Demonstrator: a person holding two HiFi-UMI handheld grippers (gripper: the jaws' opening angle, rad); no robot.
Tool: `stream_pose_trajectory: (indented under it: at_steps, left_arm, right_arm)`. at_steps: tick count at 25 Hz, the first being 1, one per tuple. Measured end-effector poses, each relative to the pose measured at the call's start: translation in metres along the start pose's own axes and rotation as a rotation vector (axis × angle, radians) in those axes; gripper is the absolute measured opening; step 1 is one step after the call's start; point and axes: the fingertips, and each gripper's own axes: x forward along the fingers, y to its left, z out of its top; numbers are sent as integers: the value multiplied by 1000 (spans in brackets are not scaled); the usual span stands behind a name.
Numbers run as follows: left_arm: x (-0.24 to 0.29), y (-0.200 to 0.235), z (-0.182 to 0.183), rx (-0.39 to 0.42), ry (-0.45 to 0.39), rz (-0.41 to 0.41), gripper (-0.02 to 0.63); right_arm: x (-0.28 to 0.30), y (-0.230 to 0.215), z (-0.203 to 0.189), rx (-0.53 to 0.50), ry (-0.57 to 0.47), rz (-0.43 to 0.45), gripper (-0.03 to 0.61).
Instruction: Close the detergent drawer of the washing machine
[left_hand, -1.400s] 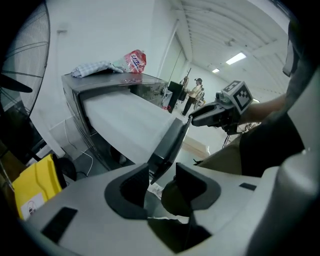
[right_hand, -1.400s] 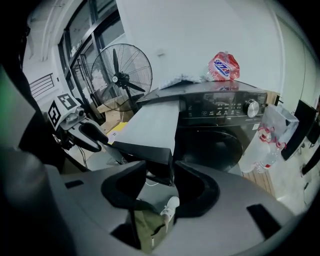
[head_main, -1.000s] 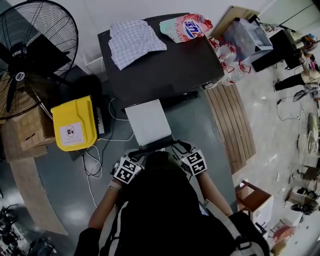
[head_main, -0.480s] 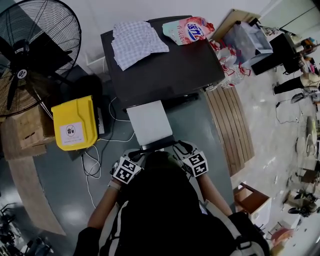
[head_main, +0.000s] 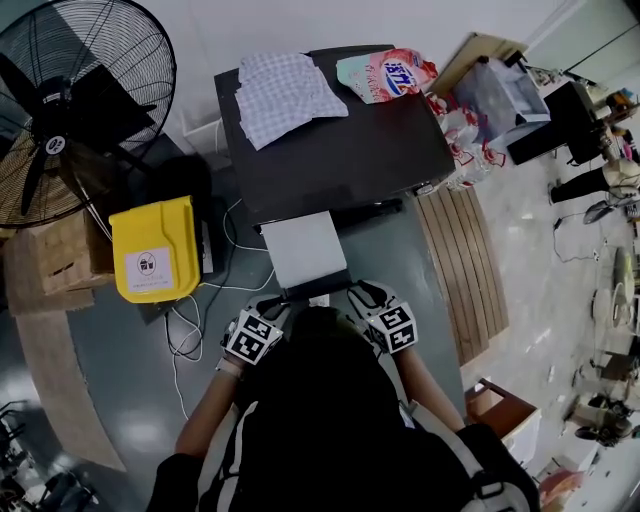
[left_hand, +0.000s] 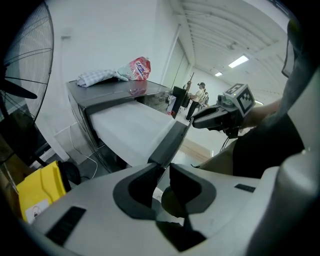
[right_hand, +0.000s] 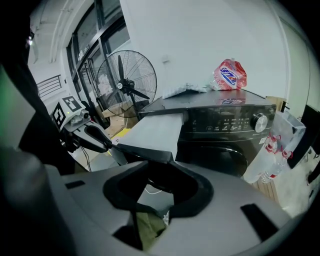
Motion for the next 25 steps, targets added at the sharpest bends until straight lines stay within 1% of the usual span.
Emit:
stream_pose_trajectory:
  at_steps: [11, 18, 25]
  left_arm:
    - [4, 31, 16, -43, -1, 55, 87]
    - [6, 53, 28, -78, -25, 101, 87]
    - [6, 75, 40, -111, -24, 157, 89]
  right_arm:
    - [23, -12, 24, -43, 8, 53, 135]
    - [37, -20, 41, -59, -7, 79, 132]
    - [53, -28, 58, -73, -15, 114, 127]
